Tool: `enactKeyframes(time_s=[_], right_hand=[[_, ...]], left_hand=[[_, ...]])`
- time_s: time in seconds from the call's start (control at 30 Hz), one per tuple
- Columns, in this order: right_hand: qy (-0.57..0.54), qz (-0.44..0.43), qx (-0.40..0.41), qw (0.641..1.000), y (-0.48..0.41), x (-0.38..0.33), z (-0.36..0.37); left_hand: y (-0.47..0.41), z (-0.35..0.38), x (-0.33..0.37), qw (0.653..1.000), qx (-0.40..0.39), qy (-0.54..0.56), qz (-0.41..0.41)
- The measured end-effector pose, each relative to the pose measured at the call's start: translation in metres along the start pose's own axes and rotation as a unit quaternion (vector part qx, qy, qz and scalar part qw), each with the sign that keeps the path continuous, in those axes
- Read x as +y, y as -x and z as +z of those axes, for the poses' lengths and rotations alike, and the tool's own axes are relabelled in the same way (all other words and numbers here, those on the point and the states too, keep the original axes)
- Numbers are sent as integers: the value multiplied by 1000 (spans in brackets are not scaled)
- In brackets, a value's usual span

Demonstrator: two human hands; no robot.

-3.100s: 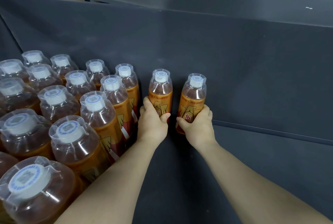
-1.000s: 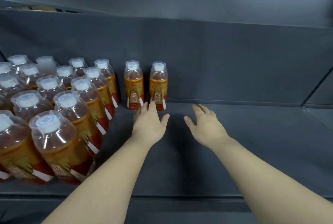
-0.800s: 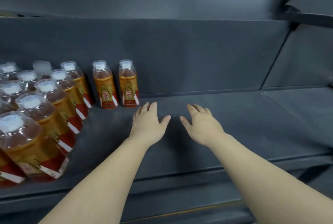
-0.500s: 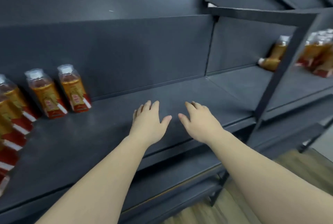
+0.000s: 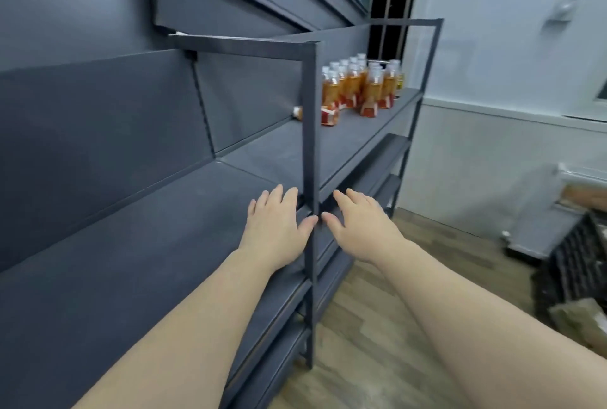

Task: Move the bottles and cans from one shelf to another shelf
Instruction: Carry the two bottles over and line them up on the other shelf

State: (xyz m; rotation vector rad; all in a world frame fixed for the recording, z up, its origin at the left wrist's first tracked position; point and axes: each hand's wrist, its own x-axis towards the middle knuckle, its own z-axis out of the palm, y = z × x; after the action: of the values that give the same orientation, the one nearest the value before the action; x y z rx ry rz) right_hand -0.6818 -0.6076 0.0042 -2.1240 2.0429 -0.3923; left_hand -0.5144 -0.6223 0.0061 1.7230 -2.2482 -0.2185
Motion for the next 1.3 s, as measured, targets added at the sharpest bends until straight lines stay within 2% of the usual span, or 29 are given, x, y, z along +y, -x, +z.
enactKeyframes(time_s=[0.13, 0.33, 0.63, 1.0, 1.3], right_hand=[[0, 68, 3, 998, 10, 23, -9], [8, 120, 9, 993, 22, 48, -7], [-2, 177, -1, 984, 12, 114, -3], [0, 146, 13, 989, -56, 223, -38], [7, 132, -1, 991, -109, 296, -51]], left_hand=[[-18, 17, 19, 998, -23, 7, 55], [-36, 42, 42, 992, -55, 8, 113], [-63, 78, 84, 986, -88, 3, 141], [-154, 104, 165, 992, -49, -10, 115], [-213, 127, 212, 994, -63, -16, 86]])
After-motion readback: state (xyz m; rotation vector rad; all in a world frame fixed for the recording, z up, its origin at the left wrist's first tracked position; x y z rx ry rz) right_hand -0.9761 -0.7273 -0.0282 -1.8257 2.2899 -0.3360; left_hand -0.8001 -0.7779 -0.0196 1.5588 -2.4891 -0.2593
